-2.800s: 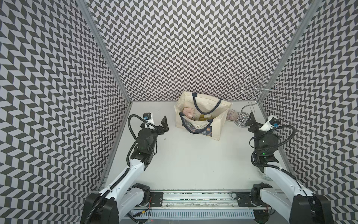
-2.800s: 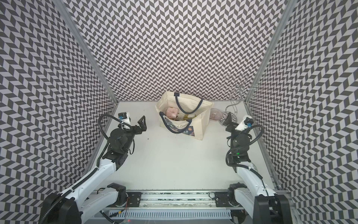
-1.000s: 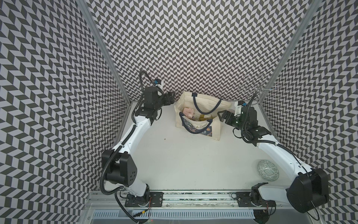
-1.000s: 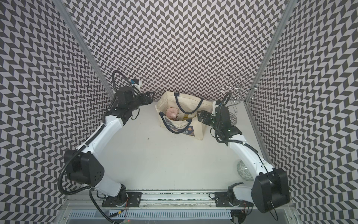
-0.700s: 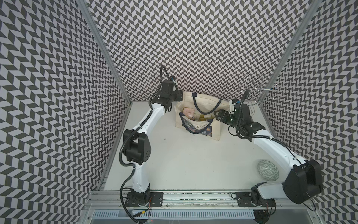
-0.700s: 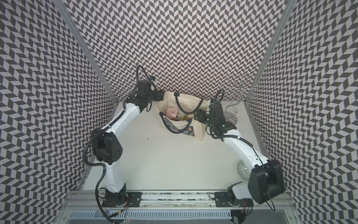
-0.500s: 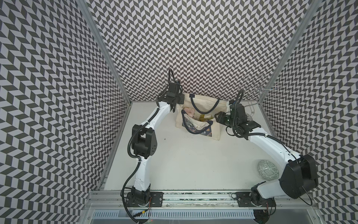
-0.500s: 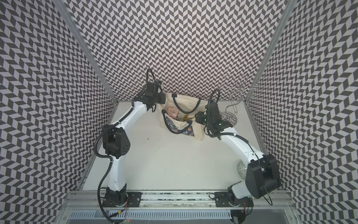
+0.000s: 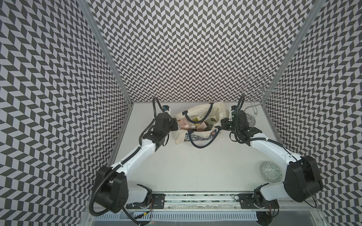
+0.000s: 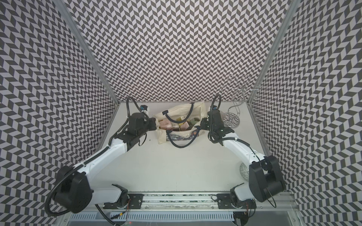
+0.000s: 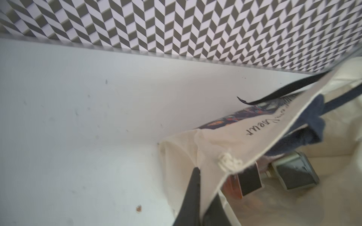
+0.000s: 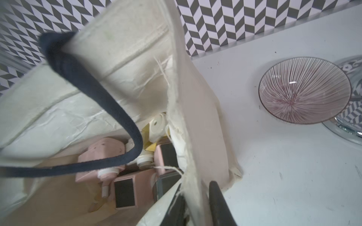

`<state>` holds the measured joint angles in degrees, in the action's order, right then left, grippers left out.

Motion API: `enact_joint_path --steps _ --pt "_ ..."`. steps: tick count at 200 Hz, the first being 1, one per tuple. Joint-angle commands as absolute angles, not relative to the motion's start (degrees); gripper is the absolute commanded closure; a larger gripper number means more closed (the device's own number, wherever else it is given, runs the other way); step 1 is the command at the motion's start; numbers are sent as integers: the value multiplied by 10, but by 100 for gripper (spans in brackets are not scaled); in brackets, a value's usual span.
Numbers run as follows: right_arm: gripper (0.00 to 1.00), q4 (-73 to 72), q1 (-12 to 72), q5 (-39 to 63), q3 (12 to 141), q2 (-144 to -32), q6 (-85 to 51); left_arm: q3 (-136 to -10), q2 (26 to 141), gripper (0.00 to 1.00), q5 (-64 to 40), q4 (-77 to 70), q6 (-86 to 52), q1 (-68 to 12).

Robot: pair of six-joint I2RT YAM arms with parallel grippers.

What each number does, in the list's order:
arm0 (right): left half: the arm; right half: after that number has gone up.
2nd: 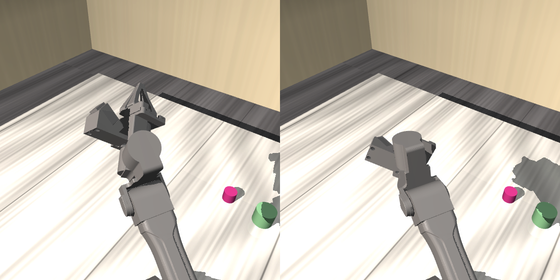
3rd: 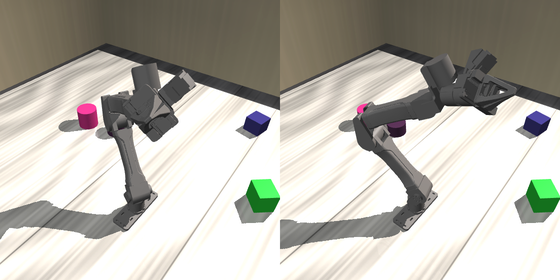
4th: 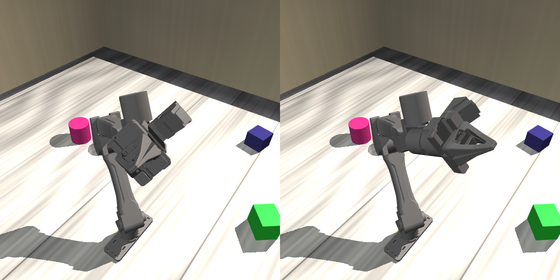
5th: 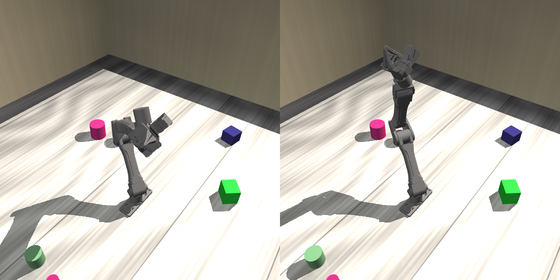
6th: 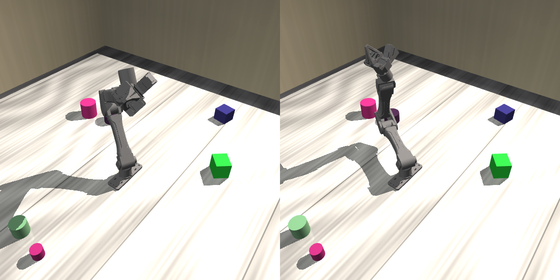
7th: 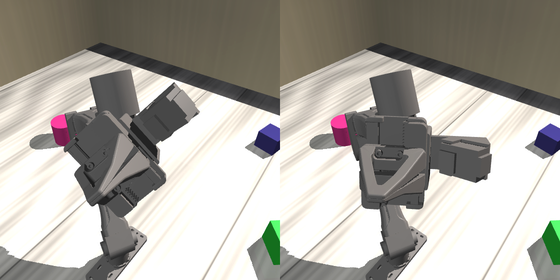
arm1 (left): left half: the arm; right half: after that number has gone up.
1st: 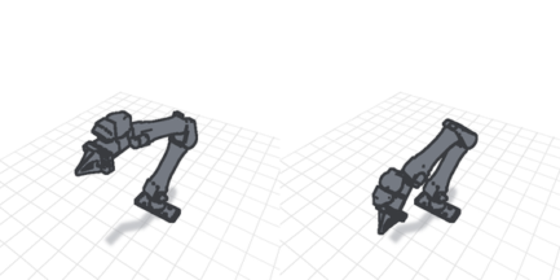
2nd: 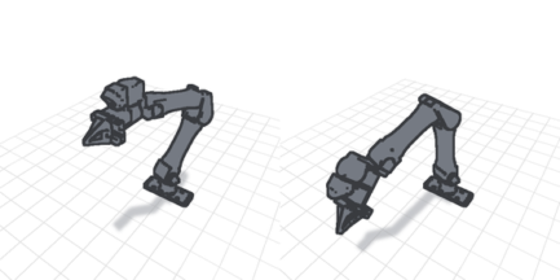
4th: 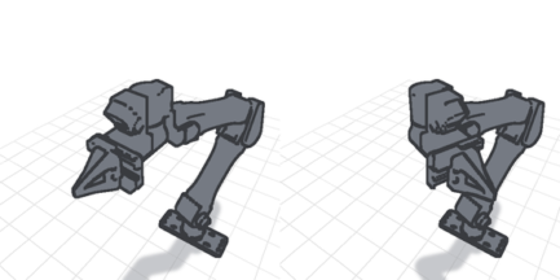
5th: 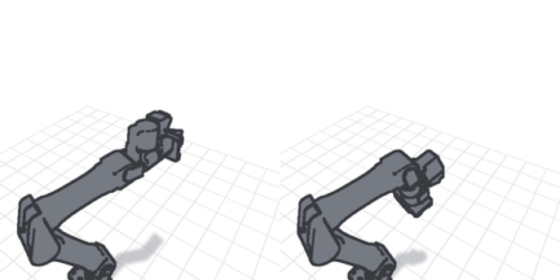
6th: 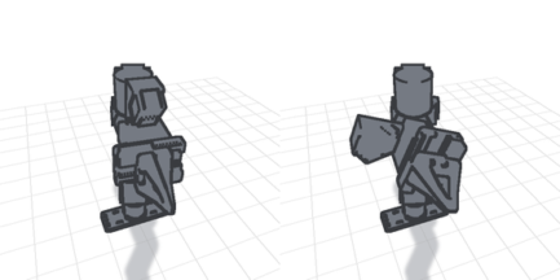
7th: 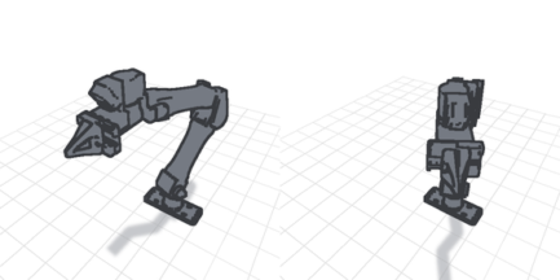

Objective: Take out the pencil sharpeners from the tote bags
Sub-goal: Adjust the canvas bag at the center of the board.

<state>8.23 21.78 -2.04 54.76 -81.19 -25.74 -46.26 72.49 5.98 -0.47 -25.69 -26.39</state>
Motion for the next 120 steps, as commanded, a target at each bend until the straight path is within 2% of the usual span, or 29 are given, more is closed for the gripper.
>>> enact_joint_path --steps 1,11,27,49,74,86,120 --pt "79 56 221 -3 491 -787 -260 -361 727 100 107 -113 -342 -334" --pt "76 75 222 -5 487 -777 -254 -353 735 100 135 -113 -346 -359" --pt "65 131 224 -29 499 -752 -237 -352 752 100 160 -108 -340 -388" --pt "55 196 224 -62 531 -696 -222 -370 769 100 159 -78 -351 -392" --pt "54 216 234 -35 563 -638 -218 -388 764 100 156 -55 -339 -392" --pt "57 197 251 5 564 -622 -226 -390 752 100 157 -46 -334 -392" --pt "66 39 334 62 514 -658 -258 -348 718 100 166 -58 -332 -391"
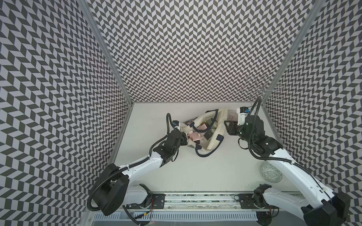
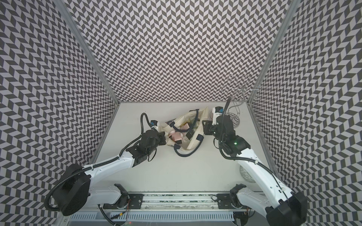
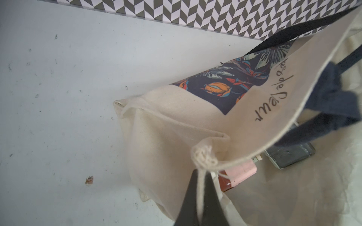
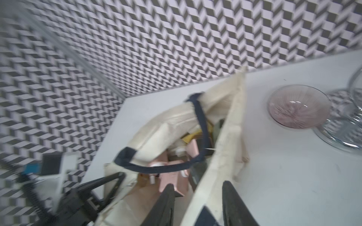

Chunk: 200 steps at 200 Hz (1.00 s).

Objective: Take out the pencil sharpeners from the tote bags
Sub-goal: Adjust the canvas bag at the center of the board.

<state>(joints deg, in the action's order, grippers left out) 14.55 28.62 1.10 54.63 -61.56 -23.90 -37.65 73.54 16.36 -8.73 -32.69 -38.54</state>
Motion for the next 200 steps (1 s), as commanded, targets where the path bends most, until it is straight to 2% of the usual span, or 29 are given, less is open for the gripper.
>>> enact_joint_path --steps 1,24,42,65,95,118,137,200 --pt "66 37 337 62 514 -662 -258 -347 717 100 166 -57 -333 -391" --pt "70 30 357 84 517 -765 -259 -336 707 100 159 -44 -337 -392" --pt "81 53 375 54 512 -837 -260 -312 694 100 150 -54 -336 -396" --pt "80 42 389 -3 471 -848 -276 -281 679 100 143 -62 -338 -400" --pt "69 38 392 -65 456 -823 -283 -260 669 100 136 -70 -337 -400" --pt "48 65 391 -122 478 -829 -296 -266 669 100 135 -59 -334 -400" --pt "37 90 392 -153 502 -850 -320 -276 667 100 135 -52 -335 -400" --pt "21 157 397 -219 585 -921 -297 -306 660 100 131 -24 -326 -400"
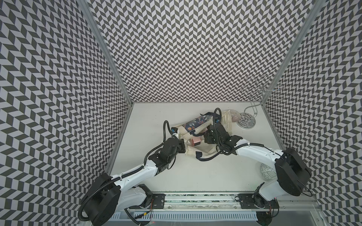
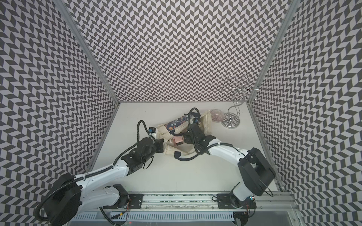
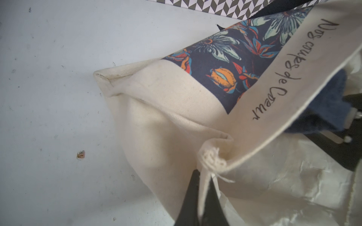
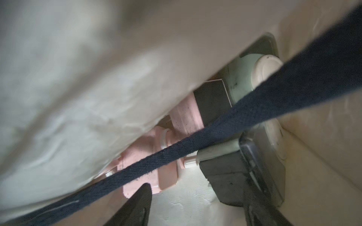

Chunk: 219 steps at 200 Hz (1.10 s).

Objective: Take out the pencil sharpeners from the tote bags
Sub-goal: Adjust the canvas bag at the center of the board, then pick up the pencil sharpener from the canvas bag.

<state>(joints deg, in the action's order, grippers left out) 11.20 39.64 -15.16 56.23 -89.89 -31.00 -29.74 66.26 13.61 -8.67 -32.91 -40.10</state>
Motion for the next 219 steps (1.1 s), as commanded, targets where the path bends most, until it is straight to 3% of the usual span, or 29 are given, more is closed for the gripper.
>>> enact_joint_path --steps 1,31,78,169,219 --pt "20 158 398 -221 585 -922 -295 -307 659 100 131 -23 -325 -400" --pt "15 176 398 -263 599 -915 -241 -321 657 100 132 -7 -322 -400" --pt "21 154 398 -263 599 -911 -149 -334 669 100 127 -2 -320 -399" --pt "14 145 395 -291 659 -1028 -80 -339 673 100 121 7 -321 -400" --pt "32 138 395 -265 684 -1061 -79 -350 670 100 115 27 -332 -374"
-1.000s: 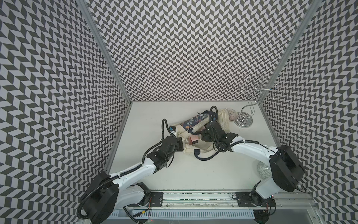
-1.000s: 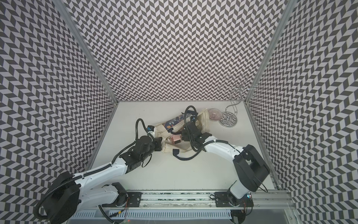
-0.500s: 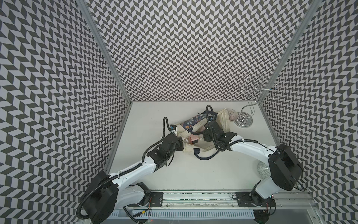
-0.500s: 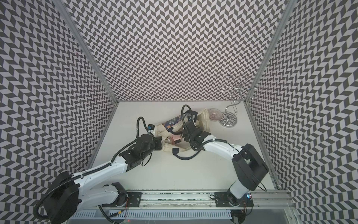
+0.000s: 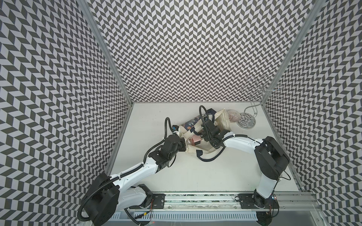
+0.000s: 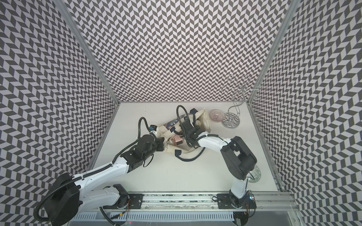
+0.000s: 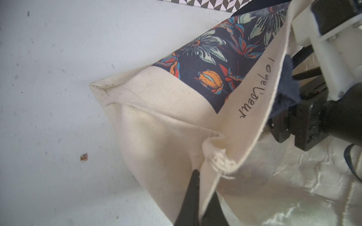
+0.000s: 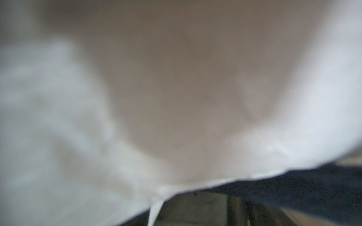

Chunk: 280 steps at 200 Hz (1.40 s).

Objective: Take out the pencil sharpeners from the tote bags
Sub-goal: Pick up the pencil sharpener from the canvas bag.

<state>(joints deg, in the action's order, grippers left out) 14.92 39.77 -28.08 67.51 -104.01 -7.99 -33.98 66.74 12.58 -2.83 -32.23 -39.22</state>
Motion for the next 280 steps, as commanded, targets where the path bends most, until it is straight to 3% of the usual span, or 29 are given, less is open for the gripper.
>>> enact_joint_path --steps 1,39,48,52,62,100,128,232,280 --pt "33 138 395 -265 684 -1061 -79 -350 670 100 114 28 -332 -373" --pt "28 134 394 -287 677 -1064 -64 -354 655 100 65 19 -340 -320" --pt "20 134 394 -290 677 -1068 -60 -356 652 100 61 18 -340 -315" --pt "12 134 394 -291 678 -1071 -59 -358 651 100 60 18 -339 -314" --pt "11 133 394 -292 679 -1077 -58 -360 650 100 60 17 -338 -313" --pt "39 139 394 -281 698 -1073 -62 -360 658 100 56 21 -342 -313" --pt "53 148 400 -272 705 -1040 -69 -361 657 100 64 21 -354 -312" --pt "57 49 416 -148 599 -810 -82 -391 691 100 52 19 -372 -308" --pt "57 10 411 -88 580 -775 -115 -387 691 100 72 30 -366 -312"
